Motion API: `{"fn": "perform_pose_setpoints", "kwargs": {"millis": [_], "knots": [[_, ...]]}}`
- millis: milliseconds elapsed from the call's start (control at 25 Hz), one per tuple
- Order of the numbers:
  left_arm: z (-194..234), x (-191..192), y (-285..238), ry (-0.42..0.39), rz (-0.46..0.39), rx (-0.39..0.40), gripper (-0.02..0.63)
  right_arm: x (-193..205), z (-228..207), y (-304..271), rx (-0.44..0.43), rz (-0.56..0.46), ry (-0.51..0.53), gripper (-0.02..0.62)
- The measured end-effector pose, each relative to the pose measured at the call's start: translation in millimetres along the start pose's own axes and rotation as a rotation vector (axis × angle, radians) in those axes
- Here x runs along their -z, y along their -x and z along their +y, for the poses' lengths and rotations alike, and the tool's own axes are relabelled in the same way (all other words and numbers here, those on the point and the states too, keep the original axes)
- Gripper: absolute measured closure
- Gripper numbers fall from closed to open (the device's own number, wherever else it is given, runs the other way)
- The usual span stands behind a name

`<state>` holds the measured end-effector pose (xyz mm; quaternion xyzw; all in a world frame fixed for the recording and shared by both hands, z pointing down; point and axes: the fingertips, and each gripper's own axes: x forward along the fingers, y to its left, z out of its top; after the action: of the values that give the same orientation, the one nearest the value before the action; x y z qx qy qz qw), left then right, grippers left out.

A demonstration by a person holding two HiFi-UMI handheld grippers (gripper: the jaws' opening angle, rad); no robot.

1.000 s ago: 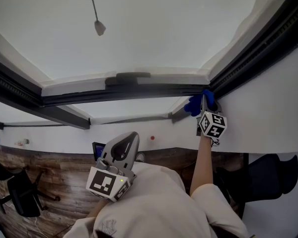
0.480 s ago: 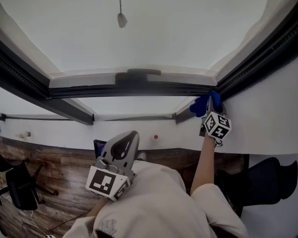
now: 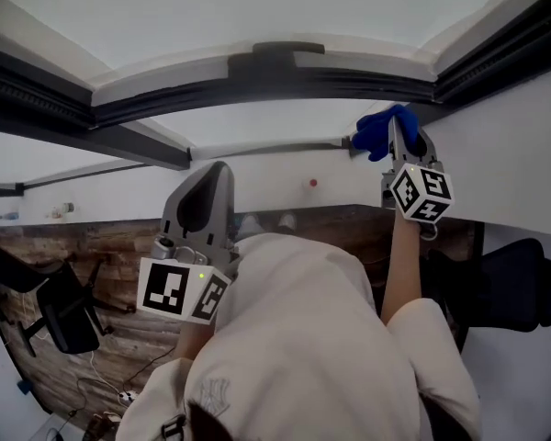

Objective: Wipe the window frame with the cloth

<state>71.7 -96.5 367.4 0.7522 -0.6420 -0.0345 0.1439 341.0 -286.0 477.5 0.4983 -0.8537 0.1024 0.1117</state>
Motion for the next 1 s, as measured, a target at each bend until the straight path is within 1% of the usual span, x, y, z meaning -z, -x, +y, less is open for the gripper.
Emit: {"fn": "perform_pose_setpoints", "kwargs": {"millis": [120,240,360,520,720,1000], "knots": [[31.4,-2.0,13.5,0.000,0.000,-0.056,0.597,-13.5,34.8,17.3,-0.047,-0.029,0.030,0.537],[61.1,-4.0,27.7,0.002,0.006,-0.102,0.597,-26.3,62.6,37.9,-0.051,-0.059,0.037,0.537],[82.5,-8.0,37.3,0.000,0.012,-0.115,0.597,-36.5,90.0,57.0,-0.057,-0.079,0.036,0.537],[98.4,-12.9,41.6,-0.004,0.030,-0.069,0.597,-42.8,128.1,75.7,-0.062,-0.090,0.020,0.537],[112.6,-13.7,45.4,0.004,0.057,0.014,0.597,-27.3,173.5,92.7,-0.048,-0.045,-0.007,0.537],[129.1,-5.0,58.6,0.005,0.095,0.101,0.597,-12.8,211.1,121.8,0.006,-0.018,-0.056,0.537]]}}
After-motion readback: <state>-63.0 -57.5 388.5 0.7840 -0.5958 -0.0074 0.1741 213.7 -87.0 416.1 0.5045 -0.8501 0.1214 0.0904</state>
